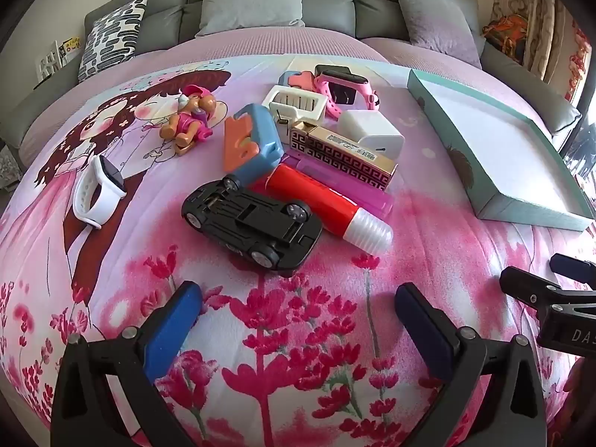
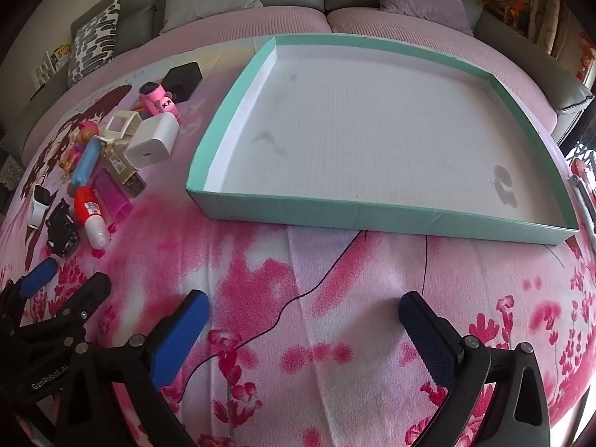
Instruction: Organize rigid objects
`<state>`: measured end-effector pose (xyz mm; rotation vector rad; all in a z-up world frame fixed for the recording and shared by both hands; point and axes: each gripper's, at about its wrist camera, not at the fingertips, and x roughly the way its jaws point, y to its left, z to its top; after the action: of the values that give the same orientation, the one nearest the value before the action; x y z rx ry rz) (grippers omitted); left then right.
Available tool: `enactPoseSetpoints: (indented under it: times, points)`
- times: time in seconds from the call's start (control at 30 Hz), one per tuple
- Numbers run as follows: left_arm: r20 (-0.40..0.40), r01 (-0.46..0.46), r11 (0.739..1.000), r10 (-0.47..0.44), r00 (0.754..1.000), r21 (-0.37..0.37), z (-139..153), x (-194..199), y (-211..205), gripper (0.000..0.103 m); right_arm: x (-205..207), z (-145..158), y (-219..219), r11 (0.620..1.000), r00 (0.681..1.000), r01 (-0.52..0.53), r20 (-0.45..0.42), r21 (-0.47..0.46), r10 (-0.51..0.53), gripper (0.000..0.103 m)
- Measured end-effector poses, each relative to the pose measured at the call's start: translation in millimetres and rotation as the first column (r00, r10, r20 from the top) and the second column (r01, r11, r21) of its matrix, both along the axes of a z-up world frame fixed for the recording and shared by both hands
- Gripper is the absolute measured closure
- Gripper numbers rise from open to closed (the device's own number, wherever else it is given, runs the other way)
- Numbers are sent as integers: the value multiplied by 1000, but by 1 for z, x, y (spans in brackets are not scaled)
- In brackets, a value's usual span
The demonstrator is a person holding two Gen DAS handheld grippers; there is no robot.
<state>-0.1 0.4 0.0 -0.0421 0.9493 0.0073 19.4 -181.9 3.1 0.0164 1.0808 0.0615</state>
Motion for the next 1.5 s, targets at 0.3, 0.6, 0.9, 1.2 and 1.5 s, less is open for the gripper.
enactPoseSetpoints:
  times: [0.3,0.6,0.9,1.2,1.5]
  points:
    - [-2,3,1000,-3,1000,7,1,3,3,0,0,0,0,1000,1000,-1,-1,-2,1,0]
    - [4,0,1000,0,1000,18,5,1,1,0,0,0,0,1000,1000,0,-3,-4,0,0]
    - [11,-1,1000,1,1000,20,5,-1,0,0,0,0,0,1000,1000,0,-5,-5,0,0]
    - [13,-2,1000,2,1000,22,6,0,-1,0,0,0,0,1000,1000,0,-5,-7,0,0]
    - [15,-2,1000,2,1000,23,6,-1,-1,0,-1,-3,-1,1000,1000,1,-4,-5,-1,0]
